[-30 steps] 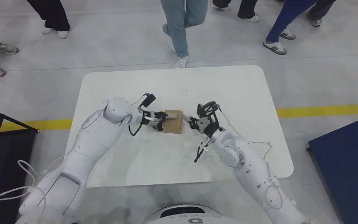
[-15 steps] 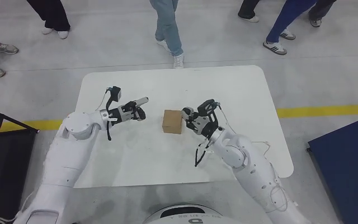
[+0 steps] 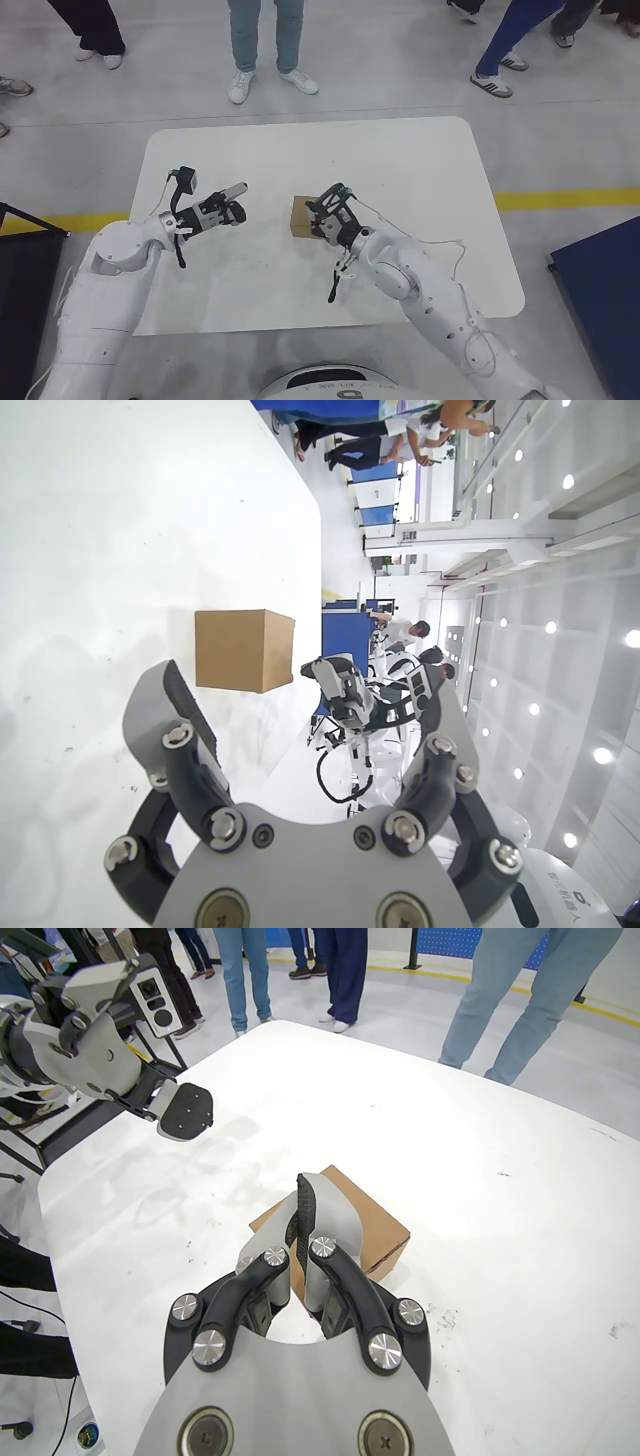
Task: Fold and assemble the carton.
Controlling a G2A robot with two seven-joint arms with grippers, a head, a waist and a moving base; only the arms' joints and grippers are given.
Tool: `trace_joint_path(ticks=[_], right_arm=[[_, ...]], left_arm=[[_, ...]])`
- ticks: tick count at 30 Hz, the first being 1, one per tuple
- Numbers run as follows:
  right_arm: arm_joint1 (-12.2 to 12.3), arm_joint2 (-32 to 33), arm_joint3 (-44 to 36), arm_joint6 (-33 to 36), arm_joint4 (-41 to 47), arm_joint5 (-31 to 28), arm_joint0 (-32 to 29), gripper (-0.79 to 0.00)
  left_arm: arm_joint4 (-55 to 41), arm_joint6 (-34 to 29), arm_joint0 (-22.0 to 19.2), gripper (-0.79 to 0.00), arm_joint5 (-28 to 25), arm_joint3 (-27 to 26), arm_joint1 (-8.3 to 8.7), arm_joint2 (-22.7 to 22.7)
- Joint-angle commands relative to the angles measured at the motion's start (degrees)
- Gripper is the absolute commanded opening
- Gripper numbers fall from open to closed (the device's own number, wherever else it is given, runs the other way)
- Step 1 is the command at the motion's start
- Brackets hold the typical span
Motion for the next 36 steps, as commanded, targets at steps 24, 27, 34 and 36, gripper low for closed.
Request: trace_joint_path(ticks=[24,27,34,36], right_arm=[[-0.4,-1.1,1.4,0.9,-3.8,2.7,-0.3,-0.785],[-0.3,-0.3,0.8,-0.1,-3.4,3.2,-0.6,-0.785],[1.4,9.1,-4.3,-3.5,1.8,1.6,-7.2,-0.785],[1.8,11.2,-2.7,-2.8,2.0,2.5,-8.3,-0.785]], left_arm=[[0.0,0.0,0.0,0.0,0.0,0.0,0.0,0.0],[0.0,0.0,0.0,0.0,0.0,0.0,0.0,0.0],[0.0,0.0,0.0,0.0,0.0,0.0,0.0,0.0],[0.0,0.0,0.0,0.0,0.0,0.0,0.0,0.0]])
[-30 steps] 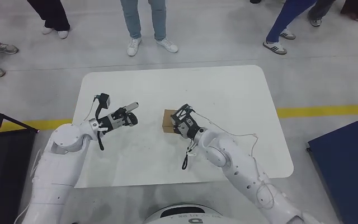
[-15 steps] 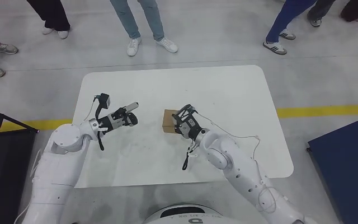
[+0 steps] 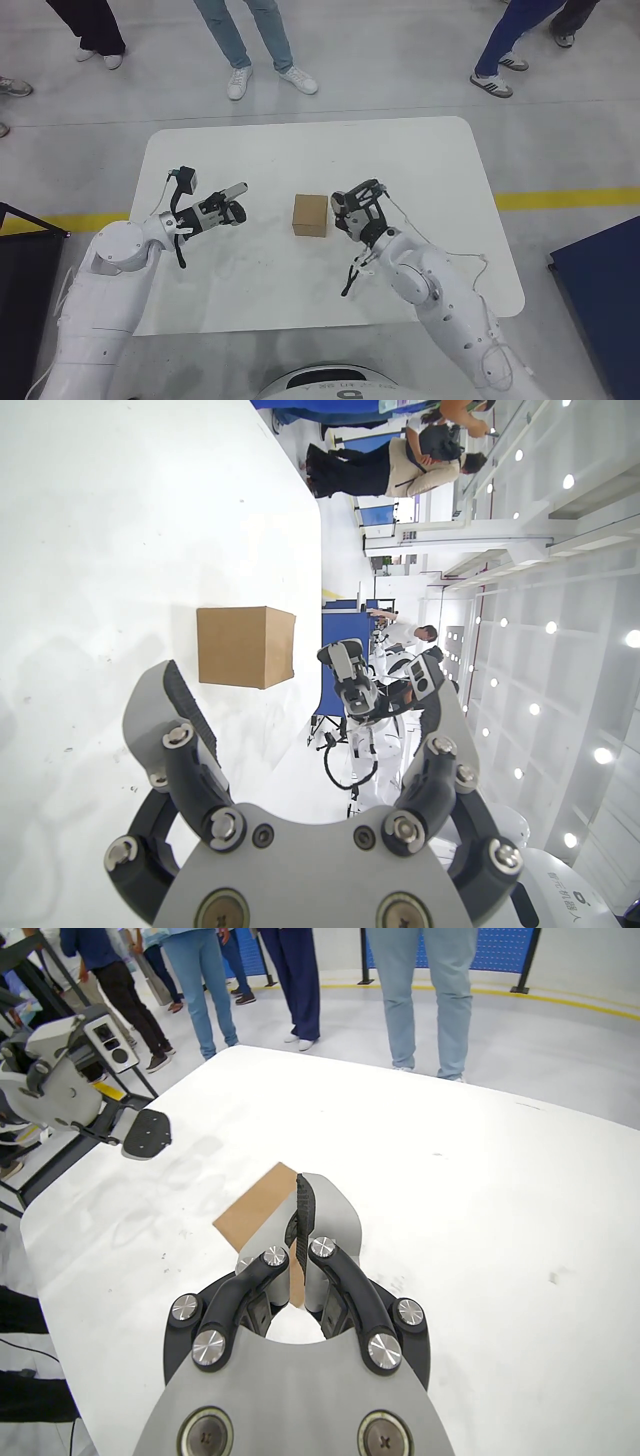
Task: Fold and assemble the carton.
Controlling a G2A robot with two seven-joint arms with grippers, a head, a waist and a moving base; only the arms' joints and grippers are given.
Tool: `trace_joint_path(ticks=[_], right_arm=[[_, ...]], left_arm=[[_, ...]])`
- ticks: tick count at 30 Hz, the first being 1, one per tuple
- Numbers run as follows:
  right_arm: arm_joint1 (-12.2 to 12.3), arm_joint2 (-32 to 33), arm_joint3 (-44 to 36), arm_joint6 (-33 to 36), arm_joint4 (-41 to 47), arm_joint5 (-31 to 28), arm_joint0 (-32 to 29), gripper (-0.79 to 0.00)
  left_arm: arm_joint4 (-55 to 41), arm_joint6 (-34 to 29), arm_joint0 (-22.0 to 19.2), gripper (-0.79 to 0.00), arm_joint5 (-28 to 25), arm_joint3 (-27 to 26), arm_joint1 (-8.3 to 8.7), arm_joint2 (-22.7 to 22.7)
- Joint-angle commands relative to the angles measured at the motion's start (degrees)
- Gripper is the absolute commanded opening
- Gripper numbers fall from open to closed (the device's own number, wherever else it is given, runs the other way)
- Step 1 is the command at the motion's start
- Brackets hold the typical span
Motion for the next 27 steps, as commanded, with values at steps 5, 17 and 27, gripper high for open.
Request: trace_joint_path(ticks=[5,17,27], right_arm=[[-0.1,-0.5,6.7,2.5,0.7,0.0,0.9,-0.785],[-1.3,-5.9,9.4,1.8,1.3,0.3,3.6,-0.785],[-1.2,-6.0,8.1,1.8,0.3,0.2,2.7,-0.785]], left_arm=[[0.0,0.0,0.0,0.0,0.0,0.0,0.0,0.0],[0.0,0.0,0.0,0.0,0.0,0.0,0.0,0.0],[0.0,0.0,0.0,0.0,0.0,0.0,0.0,0.0]])
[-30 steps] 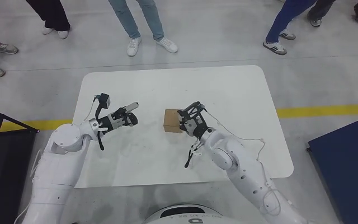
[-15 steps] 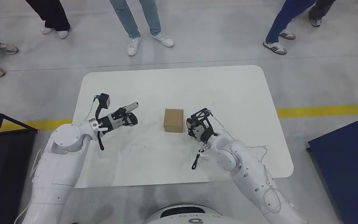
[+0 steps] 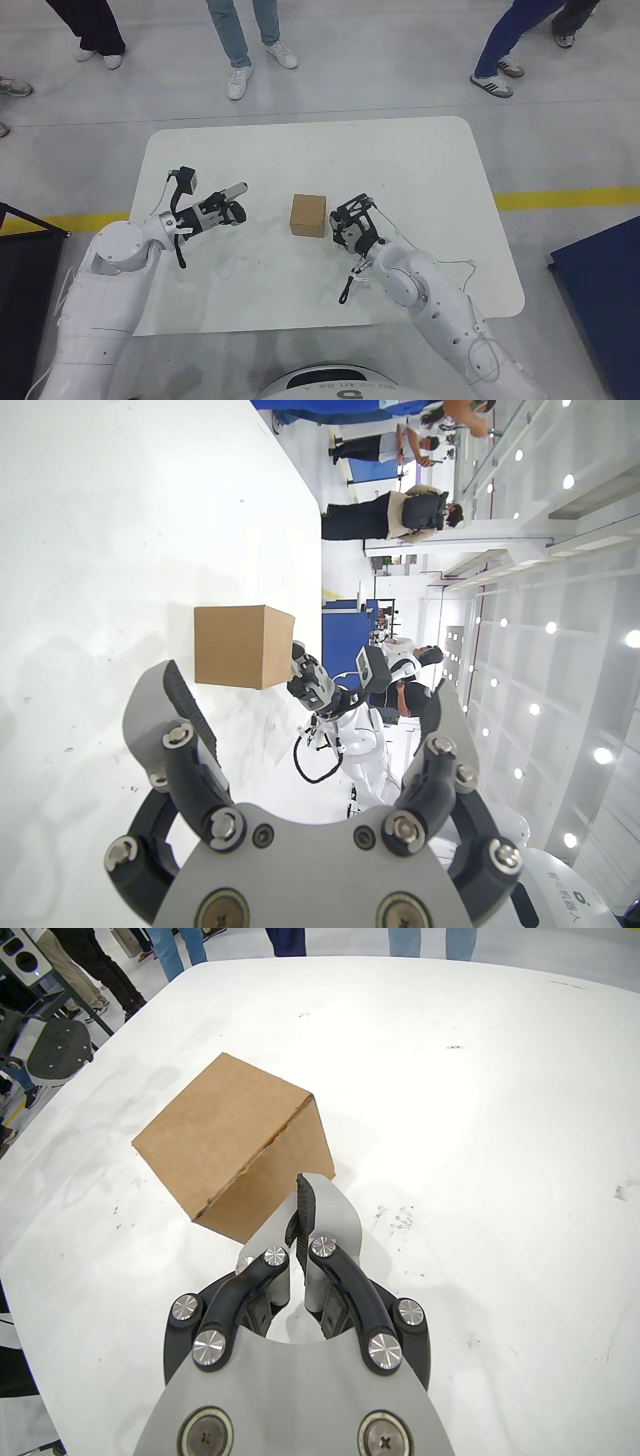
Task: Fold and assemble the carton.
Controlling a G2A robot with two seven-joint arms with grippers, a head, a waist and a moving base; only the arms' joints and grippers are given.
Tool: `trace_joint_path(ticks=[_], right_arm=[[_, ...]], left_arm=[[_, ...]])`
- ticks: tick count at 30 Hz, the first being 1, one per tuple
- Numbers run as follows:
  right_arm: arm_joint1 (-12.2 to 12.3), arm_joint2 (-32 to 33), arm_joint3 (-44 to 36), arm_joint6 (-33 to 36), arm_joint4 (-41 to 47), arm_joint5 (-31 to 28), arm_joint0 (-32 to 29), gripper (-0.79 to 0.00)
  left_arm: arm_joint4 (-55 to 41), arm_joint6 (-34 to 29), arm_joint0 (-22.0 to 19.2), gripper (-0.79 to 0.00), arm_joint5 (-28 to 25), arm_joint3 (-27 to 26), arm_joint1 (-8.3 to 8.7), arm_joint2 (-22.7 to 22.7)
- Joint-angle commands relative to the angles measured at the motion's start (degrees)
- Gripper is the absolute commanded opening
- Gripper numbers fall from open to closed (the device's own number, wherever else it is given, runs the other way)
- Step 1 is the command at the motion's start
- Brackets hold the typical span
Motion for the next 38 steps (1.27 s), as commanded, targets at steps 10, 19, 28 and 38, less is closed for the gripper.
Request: trace_joint_path(ticks=[10,19,28,38], right_arm=[[0.6,3.1,-2.7,-3.5,0.9,1.3,-3.2,-0.785],[0.9,5.1,-4.0,-5.0,1.4,1.4,-4.7,-0.582],[0.9,5.0,-3.9,-5.0,1.4,1.4,-4.7,-0.104],[0.9,5.0,-3.9,-5.0,1.4,1.4,-4.7,0.0]], left_arm=[[0.0,0.0,0.0,0.0,0.0,0.0,0.0,0.0],[0.0,0.0,0.0,0.0,0.0,0.0,0.0,0.0],[0.0,0.0,0.0,-0.001,0.0,0.0,0.0,0.0],[0.0,0.0,0.0,0.0,0.0,0.0,0.0,0.0]])
